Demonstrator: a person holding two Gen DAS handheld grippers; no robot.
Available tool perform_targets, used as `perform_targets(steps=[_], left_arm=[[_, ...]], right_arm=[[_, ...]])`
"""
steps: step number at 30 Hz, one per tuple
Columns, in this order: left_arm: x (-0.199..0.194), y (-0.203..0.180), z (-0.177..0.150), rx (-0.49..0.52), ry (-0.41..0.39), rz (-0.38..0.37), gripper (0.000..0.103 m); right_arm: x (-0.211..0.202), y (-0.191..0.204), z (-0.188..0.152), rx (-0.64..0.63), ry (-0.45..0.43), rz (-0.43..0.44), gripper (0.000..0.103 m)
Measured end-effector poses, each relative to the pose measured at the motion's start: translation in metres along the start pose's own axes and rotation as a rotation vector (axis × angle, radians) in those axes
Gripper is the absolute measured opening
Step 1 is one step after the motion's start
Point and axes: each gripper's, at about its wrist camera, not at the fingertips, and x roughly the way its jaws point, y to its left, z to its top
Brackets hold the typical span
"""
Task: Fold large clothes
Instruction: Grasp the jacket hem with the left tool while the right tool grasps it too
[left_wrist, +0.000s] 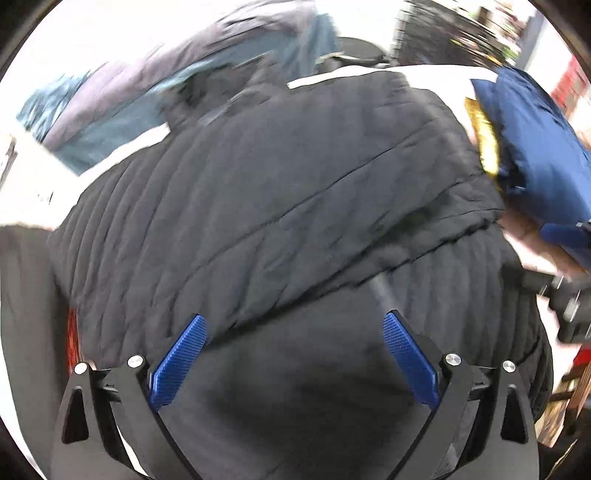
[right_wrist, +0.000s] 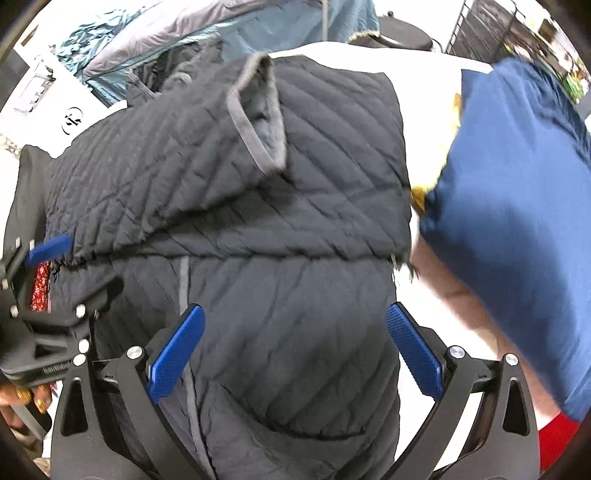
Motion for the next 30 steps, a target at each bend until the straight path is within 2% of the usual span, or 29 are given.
perform_targets(steps=[5, 10, 15, 17, 19, 20, 22, 24, 25, 27, 30], left_arm=[[0.005, 0.055, -0.041, -0.238, 0.052, 0.004, 0.095], [-0.008, 0.095, -0.068, -0.385, 0.017, 0.064, 0.095], [-0.032, 0.119, -0.055, -0.428, -0.105, 0.122, 0.095], [-0.031, 0.124, -0.041, -0.416, -0.113, 0.130, 0.095], [-0.018, 0.130, -0.024, -0.401, -0.080, 0.139, 0.095], [-0.010, 0.130, -0.018, -0.393, -0.057, 0.144, 0.095], [0.014, 0.135, -0.004, -0.373, 0.031, 0.141, 0.095], [0.032, 0.140, 0.003, -0.376, 0.084, 0.133, 0.096], [0.036, 0.143, 0.004, -0.382, 0.096, 0.123, 0.097], [0.046, 0.147, 0.007, -0.404, 0.108, 0.104, 0.097], [0.058, 0.150, 0.009, -0.402, 0.126, 0.101, 0.098]], right_arm=[[-0.002, 0.008, 0.020, -0.017, -0.031, 0.017, 0.097], [-0.008, 0.037, 0.040, -0.069, -0.070, 0.047, 0.097], [-0.019, 0.077, 0.057, -0.171, -0.167, 0.021, 0.097], [-0.017, 0.091, 0.063, -0.223, -0.187, 0.015, 0.097], [-0.001, 0.102, 0.070, -0.268, -0.152, 0.017, 0.097], [0.012, 0.104, 0.074, -0.278, -0.104, 0.026, 0.097], [0.037, 0.100, 0.078, -0.261, -0.024, 0.028, 0.097], [0.061, 0.088, 0.081, -0.207, 0.042, -0.031, 0.097], [0.069, 0.083, 0.082, -0.179, 0.067, -0.031, 0.097], [0.085, 0.070, 0.083, -0.099, 0.121, 0.021, 0.097], [0.097, 0.067, 0.084, -0.092, 0.130, 0.037, 0.097]])
